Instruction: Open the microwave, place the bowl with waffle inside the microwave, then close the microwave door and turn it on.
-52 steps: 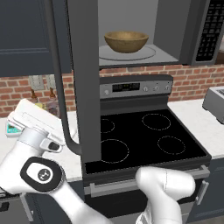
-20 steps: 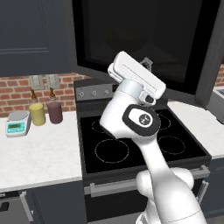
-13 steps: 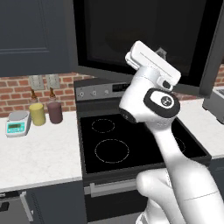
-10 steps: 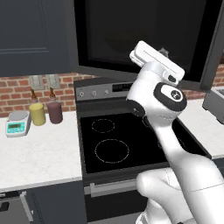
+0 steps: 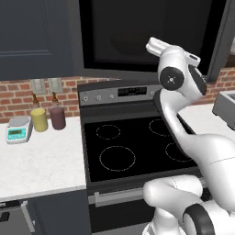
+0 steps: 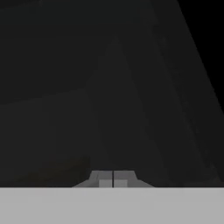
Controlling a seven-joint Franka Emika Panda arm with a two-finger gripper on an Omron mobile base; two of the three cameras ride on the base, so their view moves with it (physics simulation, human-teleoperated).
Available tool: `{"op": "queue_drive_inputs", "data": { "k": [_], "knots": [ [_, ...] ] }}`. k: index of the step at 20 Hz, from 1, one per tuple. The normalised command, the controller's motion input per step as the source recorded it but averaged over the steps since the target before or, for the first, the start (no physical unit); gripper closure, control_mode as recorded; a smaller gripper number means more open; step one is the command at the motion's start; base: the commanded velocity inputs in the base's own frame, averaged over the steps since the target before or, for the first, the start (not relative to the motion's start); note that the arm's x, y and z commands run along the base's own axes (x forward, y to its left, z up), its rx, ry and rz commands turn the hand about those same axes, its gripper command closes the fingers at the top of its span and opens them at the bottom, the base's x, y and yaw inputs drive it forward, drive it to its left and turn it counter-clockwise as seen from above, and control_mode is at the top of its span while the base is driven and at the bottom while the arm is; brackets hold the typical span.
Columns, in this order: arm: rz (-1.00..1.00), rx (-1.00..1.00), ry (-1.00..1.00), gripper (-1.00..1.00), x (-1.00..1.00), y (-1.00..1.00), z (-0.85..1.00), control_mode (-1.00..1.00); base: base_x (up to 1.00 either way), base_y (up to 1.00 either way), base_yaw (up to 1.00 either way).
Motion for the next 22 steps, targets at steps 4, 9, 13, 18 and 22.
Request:
{"op": "queue_drive_inputs", "data": {
  "k": [4, 9, 13, 18, 22],
  "knots": [
    [0.15, 0.00, 0.05, 1.00, 0.80, -0.15, -0.23, -1.00, 0.00, 0.00, 0.00],
    [0.14, 0.00, 0.04, 1.00, 0.79, -0.14, -0.33, -1.00, 0.00, 0.00, 0.00],
    [0.13, 0.00, 0.15, 1.00, 0.79, -0.17, -0.04, -1.00, 0.00, 0.00, 0.00],
    [0.12, 0.05, 0.14, 1.00, 0.51, -0.09, 0.15, -1.00, 0.00, 0.00, 0.00],
    [0.11, 0.05, 0.07, 1.00, 0.33, -0.01, 0.12, -1.00, 0.00, 0.00, 0.00]
  ]
}}
